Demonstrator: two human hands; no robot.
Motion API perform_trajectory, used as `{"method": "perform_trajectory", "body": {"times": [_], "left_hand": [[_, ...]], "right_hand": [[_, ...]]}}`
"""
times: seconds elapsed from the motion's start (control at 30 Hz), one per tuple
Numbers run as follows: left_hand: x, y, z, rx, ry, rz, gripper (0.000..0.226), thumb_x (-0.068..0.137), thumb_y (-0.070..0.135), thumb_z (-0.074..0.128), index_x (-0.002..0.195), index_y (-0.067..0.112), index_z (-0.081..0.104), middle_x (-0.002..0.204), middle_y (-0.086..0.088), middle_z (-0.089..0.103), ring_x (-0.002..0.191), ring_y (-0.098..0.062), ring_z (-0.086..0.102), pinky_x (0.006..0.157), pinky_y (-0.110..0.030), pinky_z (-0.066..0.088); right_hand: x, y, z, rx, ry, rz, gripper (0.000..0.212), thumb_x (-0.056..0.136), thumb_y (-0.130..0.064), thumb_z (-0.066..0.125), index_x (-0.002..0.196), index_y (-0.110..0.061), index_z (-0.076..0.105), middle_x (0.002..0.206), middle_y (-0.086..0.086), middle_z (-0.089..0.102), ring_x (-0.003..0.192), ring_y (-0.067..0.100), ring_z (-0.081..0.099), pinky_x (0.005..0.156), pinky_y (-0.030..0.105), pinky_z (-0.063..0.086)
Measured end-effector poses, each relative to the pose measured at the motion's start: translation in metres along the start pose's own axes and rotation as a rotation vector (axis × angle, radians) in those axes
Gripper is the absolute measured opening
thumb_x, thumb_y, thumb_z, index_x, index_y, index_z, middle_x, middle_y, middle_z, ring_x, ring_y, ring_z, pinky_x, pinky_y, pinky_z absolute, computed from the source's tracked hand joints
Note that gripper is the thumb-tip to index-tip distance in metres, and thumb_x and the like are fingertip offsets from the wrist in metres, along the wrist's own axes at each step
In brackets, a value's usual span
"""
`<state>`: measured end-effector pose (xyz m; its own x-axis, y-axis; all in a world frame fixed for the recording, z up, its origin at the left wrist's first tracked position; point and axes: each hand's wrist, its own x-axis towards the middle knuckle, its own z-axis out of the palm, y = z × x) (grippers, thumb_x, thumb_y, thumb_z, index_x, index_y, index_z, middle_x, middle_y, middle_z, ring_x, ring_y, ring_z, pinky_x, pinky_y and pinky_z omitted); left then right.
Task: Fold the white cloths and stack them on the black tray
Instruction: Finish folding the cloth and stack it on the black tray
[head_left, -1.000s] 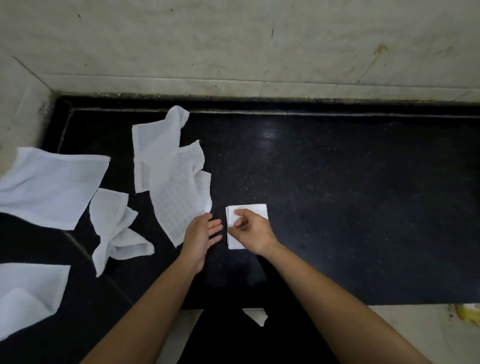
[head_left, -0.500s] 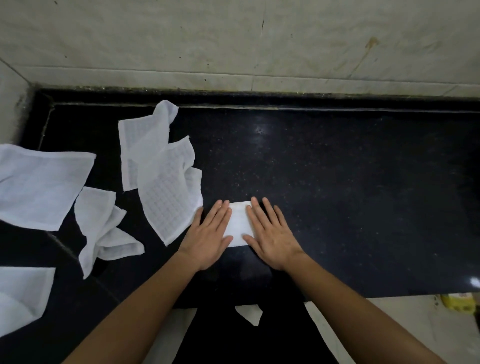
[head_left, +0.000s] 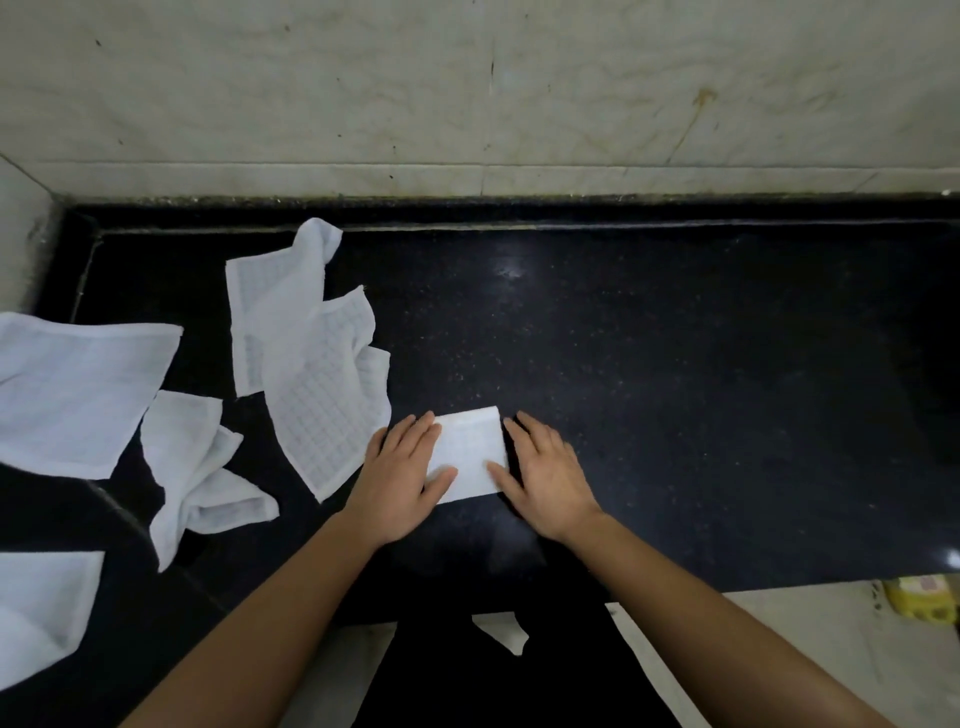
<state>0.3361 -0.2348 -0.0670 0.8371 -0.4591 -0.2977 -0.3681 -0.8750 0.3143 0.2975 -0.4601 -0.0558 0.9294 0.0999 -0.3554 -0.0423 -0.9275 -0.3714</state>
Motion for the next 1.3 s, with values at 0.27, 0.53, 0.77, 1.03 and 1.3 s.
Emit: {"method": "perform_trajectory", "body": {"times": [0.27,0.53,0.77,1.03,1.3], "left_hand": [[-0.002,0.017,-0.013,-0.041,0.094,-0.249,0.053,0.101,0.045,0.040,0.144,0.013,0.043,0.136,-0.007,0.057,0.123,-0.024,0.051,0.101,-0.041,0.038],[-0.022,0.015,-0.011,-0.066,0.027,-0.333,0.059,0.098,0.041,0.047,0.148,0.013,0.034,0.141,-0.008,0.051,0.127,-0.026,0.047,0.103,-0.042,0.037],[0.001,0.016,-0.055,-0.045,-0.031,-0.137,0.087,0.094,0.034,0.058,0.157,0.029,-0.001,0.164,-0.010,0.006,0.151,-0.028,0.006,0.118,-0.047,0.021],[0.004,0.008,-0.088,-0.370,-0.068,-0.052,0.005,0.085,0.028,0.066,0.084,0.030,0.061,0.097,0.012,0.064,0.099,-0.007,0.057,0.093,-0.039,0.049],[-0.005,0.026,-0.138,-1.245,-0.183,-0.180,0.024,0.094,0.022,0.066,0.117,0.017,0.067,0.111,0.000,0.075,0.103,-0.018,0.071,0.095,-0.040,0.055]], "right_hand": [[0.002,-0.008,-0.005,0.263,-0.066,0.337,0.043,0.091,-0.048,0.058,0.128,-0.025,0.059,0.125,0.000,0.051,0.104,0.022,0.063,0.085,0.034,0.052],[0.012,-0.029,-0.008,0.360,-0.128,0.311,0.009,0.081,-0.028,0.058,0.088,-0.031,0.062,0.103,-0.007,0.063,0.091,0.014,0.062,0.070,0.029,0.050],[0.008,-0.032,-0.039,0.394,-0.164,0.003,0.007,0.089,-0.029,0.066,0.091,-0.033,0.060,0.096,-0.014,0.065,0.088,0.006,0.061,0.076,0.026,0.052],[0.010,-0.024,-0.075,0.572,-0.201,0.050,0.026,0.081,-0.022,0.078,0.099,-0.033,0.064,0.084,-0.008,0.068,0.075,0.003,0.061,0.079,0.025,0.051],[-0.017,-0.033,-0.121,1.066,-0.100,0.168,0.021,0.084,-0.039,0.073,0.081,-0.020,0.067,0.092,-0.002,0.070,0.089,0.012,0.064,0.087,0.027,0.046]]}}
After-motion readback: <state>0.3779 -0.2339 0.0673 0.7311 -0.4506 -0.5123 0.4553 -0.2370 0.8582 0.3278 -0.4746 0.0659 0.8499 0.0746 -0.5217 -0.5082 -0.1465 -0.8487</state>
